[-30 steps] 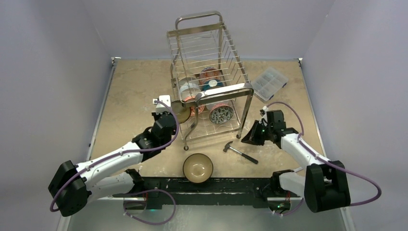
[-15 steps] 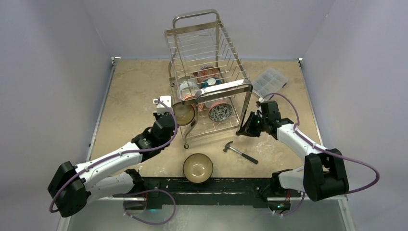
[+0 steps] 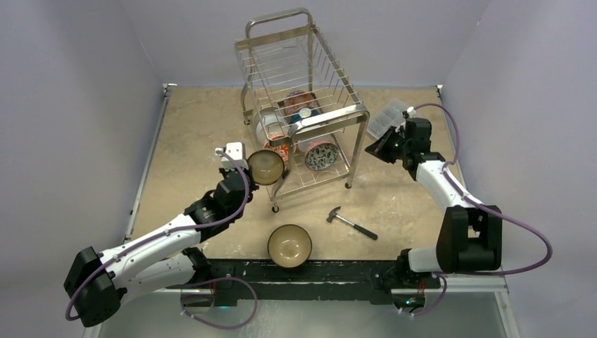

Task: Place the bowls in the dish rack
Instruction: Adjust the dish rack at the center of the board.

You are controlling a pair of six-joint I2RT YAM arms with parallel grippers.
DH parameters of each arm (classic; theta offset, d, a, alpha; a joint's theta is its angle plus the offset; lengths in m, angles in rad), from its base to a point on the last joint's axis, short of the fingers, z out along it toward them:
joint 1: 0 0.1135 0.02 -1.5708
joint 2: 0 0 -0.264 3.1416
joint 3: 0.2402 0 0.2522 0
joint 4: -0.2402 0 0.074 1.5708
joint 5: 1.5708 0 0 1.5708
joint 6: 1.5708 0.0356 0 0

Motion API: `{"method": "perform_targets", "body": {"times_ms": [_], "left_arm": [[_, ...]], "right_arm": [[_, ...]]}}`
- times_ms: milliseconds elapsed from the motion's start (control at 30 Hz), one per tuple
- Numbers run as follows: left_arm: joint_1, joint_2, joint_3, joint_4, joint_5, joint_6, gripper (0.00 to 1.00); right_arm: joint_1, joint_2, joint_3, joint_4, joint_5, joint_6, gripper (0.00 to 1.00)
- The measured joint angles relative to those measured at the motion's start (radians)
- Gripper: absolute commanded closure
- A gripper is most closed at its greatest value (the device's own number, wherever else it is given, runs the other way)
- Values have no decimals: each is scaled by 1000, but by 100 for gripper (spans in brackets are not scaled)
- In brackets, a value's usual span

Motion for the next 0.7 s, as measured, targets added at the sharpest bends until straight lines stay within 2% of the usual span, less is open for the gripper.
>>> {"method": "perform_targets", "body": {"times_ms": [167,400,567,700], "left_arm": [[0,-25,-4,-64,-48,-43,100],[0,-29,-4,-187,-137,-92,100],[0,-29,-4,-204,-155,-103,100],[0,-29,-4,-204,-157,-104,100]], "right_arm": [[-2,-27,-14,-18,-2,-78,100],[27,-206,-215,-73,-35,-148,100],[170,-352,-318,-79,-61,-144,100],[236,-440,-320,6,-61,-119,100]]}}
